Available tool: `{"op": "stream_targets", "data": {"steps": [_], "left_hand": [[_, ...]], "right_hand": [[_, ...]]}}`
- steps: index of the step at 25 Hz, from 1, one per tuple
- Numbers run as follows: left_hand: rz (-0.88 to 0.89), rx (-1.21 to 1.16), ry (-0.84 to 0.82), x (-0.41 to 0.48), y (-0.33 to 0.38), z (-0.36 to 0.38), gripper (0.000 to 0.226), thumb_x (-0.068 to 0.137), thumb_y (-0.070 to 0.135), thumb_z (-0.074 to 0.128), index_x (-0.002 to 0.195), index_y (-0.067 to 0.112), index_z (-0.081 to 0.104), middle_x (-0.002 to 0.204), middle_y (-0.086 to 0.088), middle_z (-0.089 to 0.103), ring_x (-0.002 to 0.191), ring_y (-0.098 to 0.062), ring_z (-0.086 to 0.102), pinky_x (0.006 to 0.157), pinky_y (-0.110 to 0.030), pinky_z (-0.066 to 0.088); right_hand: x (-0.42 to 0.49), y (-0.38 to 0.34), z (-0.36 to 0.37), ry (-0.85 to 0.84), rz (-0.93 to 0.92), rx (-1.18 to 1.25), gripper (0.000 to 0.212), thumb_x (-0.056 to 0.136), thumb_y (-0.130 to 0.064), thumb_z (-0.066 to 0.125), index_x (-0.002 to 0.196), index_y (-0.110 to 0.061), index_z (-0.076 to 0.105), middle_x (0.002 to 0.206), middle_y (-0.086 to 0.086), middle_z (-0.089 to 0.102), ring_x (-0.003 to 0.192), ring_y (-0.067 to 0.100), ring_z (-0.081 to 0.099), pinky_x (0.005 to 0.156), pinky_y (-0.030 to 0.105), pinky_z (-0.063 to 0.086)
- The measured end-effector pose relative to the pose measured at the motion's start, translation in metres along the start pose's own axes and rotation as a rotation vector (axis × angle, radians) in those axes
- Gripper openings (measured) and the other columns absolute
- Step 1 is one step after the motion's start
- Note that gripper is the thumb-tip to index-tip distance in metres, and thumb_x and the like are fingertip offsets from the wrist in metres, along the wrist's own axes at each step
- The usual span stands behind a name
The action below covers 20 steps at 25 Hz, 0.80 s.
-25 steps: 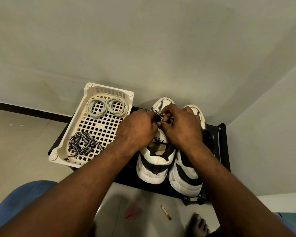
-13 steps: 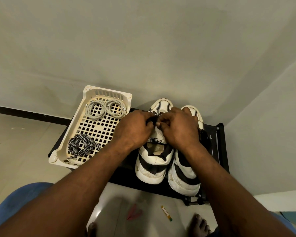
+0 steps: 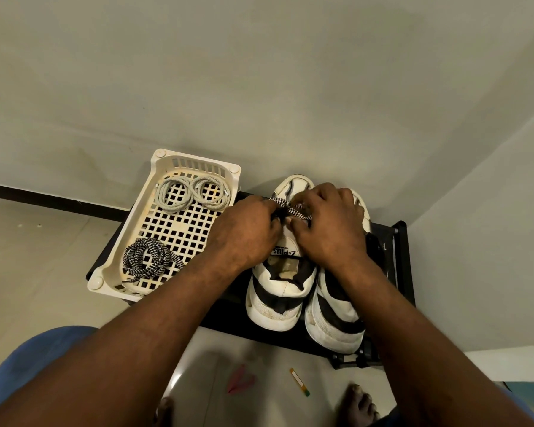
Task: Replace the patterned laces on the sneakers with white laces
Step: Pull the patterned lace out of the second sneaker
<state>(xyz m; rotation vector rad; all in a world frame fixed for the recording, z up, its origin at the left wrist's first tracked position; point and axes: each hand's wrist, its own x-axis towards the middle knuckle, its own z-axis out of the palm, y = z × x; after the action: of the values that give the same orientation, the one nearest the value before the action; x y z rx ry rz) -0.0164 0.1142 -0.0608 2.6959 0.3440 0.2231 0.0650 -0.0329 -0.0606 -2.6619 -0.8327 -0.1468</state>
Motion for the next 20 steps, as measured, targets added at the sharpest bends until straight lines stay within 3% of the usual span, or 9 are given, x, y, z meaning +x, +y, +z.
{"op": "stream_targets", "data": {"steps": [2,4,7,9,10,12,15,18,20], "left_hand": [[0.008,-0.007,0.005,-0.001,-0.001,-0.001,0.031,0.1,0.035,0.051,0.121,0.022,0.069,0.11,-0.002,0.067,0.097,-0.023,0.064,0.082,-0.041,0.056],[-0.005,0.004,0.014,-0.001,-0.001,-0.001,0.03,0.1,0.035,0.05,0.119,0.022,0.069,0.107,-0.002,0.066,0.095,-0.024,0.064,0.078,-0.038,0.053],[-0.033,0.024,0.017,0.0,-0.001,-0.001,0.029,0.101,0.035,0.049,0.117,0.021,0.069,0.104,-0.003,0.065,0.094,-0.025,0.064,0.073,-0.035,0.048],[-0.032,0.017,0.018,0.0,-0.001,0.0,0.03,0.101,0.036,0.049,0.119,0.023,0.069,0.105,-0.003,0.065,0.094,-0.024,0.064,0.074,-0.035,0.049],[-0.026,0.015,0.02,0.0,-0.001,0.0,0.03,0.101,0.036,0.049,0.12,0.023,0.069,0.105,-0.002,0.065,0.093,-0.023,0.064,0.075,-0.035,0.049],[-0.008,0.018,0.025,-0.001,-0.001,0.001,0.031,0.1,0.036,0.049,0.12,0.024,0.07,0.105,-0.002,0.066,0.094,-0.023,0.064,0.076,-0.036,0.051],[0.0,0.017,0.037,-0.002,0.001,-0.002,0.03,0.099,0.037,0.051,0.119,0.024,0.07,0.105,-0.001,0.067,0.094,-0.023,0.064,0.079,-0.038,0.054],[0.005,0.009,0.039,-0.002,0.001,-0.003,0.029,0.099,0.036,0.052,0.119,0.024,0.07,0.104,-0.002,0.068,0.093,-0.023,0.064,0.076,-0.035,0.052],[0.0,0.001,0.037,-0.002,0.0,-0.004,0.03,0.098,0.036,0.053,0.119,0.025,0.07,0.103,-0.002,0.07,0.091,-0.024,0.066,0.075,-0.035,0.052]], "right_hand": [[0.0,0.002,0.002,0.015,0.011,-0.08,0.023,0.091,-0.039,0.074,0.113,-0.034,0.074,0.128,-0.007,0.06,0.126,0.025,0.045,0.101,0.047,0.039],[-0.003,-0.002,0.003,0.1,-0.008,0.124,0.01,0.09,-0.029,0.076,0.1,-0.031,0.076,0.117,-0.011,0.067,0.119,0.022,0.054,0.101,0.047,0.043],[0.004,-0.001,-0.017,0.203,0.171,1.195,0.009,0.096,-0.006,0.066,0.09,-0.013,0.066,0.096,-0.002,0.077,0.098,0.02,0.071,0.09,0.043,0.058],[0.01,0.006,-0.033,0.231,0.301,1.735,0.005,0.09,-0.007,0.062,0.087,-0.01,0.059,0.082,0.007,0.069,0.078,0.022,0.065,0.074,0.036,0.055],[0.012,0.009,-0.037,0.245,0.374,1.721,0.004,0.086,-0.013,0.061,0.088,-0.012,0.058,0.077,0.006,0.062,0.072,0.02,0.059,0.069,0.036,0.05],[0.013,0.012,-0.03,0.182,0.401,1.11,0.019,0.088,-0.024,0.064,0.104,-0.017,0.059,0.076,-0.001,0.06,0.07,0.017,0.056,0.069,0.037,0.045],[0.0,0.0,-0.005,0.023,0.084,0.23,0.026,0.093,-0.041,0.068,0.116,-0.028,0.066,0.091,-0.004,0.072,0.088,0.022,0.067,0.082,0.041,0.052],[0.004,-0.001,-0.002,0.047,0.062,0.081,0.023,0.091,-0.049,0.069,0.103,-0.031,0.077,0.093,-0.005,0.073,0.092,0.025,0.068,0.088,0.047,0.053],[0.004,0.0,-0.003,0.086,0.078,0.208,0.011,0.09,-0.041,0.075,0.088,-0.03,0.076,0.09,-0.005,0.067,0.091,0.022,0.065,0.085,0.042,0.052]]}}
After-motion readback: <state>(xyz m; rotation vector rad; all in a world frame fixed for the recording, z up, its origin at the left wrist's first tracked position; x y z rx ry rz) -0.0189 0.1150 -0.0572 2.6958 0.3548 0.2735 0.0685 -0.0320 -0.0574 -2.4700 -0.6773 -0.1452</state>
